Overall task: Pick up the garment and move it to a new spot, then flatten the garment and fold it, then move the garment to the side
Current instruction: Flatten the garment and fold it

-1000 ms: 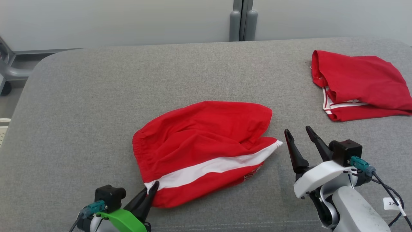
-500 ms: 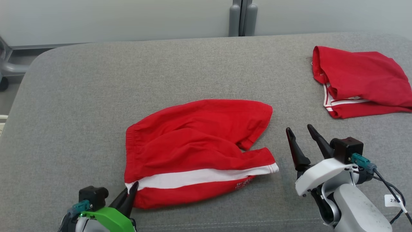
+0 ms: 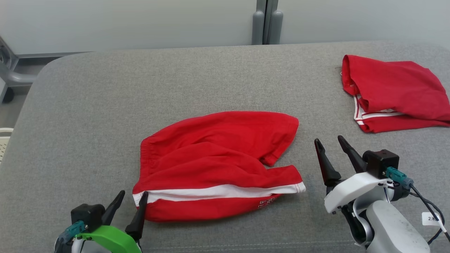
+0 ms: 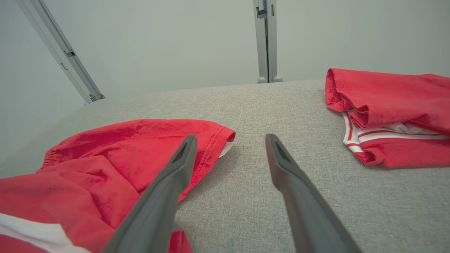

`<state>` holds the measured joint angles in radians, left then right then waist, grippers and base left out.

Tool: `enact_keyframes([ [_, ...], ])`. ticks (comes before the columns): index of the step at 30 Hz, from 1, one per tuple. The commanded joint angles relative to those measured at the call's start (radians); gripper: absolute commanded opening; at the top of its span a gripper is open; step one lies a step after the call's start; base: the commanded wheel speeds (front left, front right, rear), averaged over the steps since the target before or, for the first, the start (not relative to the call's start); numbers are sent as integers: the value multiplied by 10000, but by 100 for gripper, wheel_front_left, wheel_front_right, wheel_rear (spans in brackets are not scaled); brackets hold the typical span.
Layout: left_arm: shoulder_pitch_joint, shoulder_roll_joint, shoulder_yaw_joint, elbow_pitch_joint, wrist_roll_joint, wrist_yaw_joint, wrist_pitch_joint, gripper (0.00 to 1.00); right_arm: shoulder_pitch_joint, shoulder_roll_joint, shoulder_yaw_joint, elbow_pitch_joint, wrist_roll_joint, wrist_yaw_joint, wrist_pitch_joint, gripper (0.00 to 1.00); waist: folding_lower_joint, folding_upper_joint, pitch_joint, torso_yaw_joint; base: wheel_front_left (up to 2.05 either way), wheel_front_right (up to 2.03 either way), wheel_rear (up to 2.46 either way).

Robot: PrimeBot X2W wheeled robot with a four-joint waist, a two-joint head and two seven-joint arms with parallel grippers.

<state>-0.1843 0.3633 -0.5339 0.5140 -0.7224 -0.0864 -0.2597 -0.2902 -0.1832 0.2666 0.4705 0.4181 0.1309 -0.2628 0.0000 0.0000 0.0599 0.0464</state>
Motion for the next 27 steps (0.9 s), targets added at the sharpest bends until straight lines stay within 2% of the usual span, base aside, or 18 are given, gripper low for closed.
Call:
enact_keyframes([
  [1, 227, -12, 214, -96, 178, 59, -51, 100, 95, -56, -17, -13, 8, -5, -42, 100, 0, 0, -50, -5, 0, 0, 0],
  [9, 1063, -195, 1157, -920, 544, 54, -43, 100, 259, -254, 214, -50, 75, -5, -41, 100, 0, 0, -302, -109, 0, 0, 0],
  [12, 1302, -243, 1514, -1420, 893, 201, -43, 100, 379, -431, 273, -64, 106, -5, -42, 100, 0, 0, -405, -108, 0, 0, 0],
  [20, 2006, -703, 3036, -2827, 2446, 701, -42, 100, 628, -735, 520, -224, -37, -5, -42, 100, 0, 0, -681, -371, 0, 0, 0],
  [27, 2603, -1282, 4176, -3518, 3561, 777, -42, 100, 819, -733, 325, -484, -139, -5, -42, 100, 0, 0, -810, -748, 0, 0, 0],
])
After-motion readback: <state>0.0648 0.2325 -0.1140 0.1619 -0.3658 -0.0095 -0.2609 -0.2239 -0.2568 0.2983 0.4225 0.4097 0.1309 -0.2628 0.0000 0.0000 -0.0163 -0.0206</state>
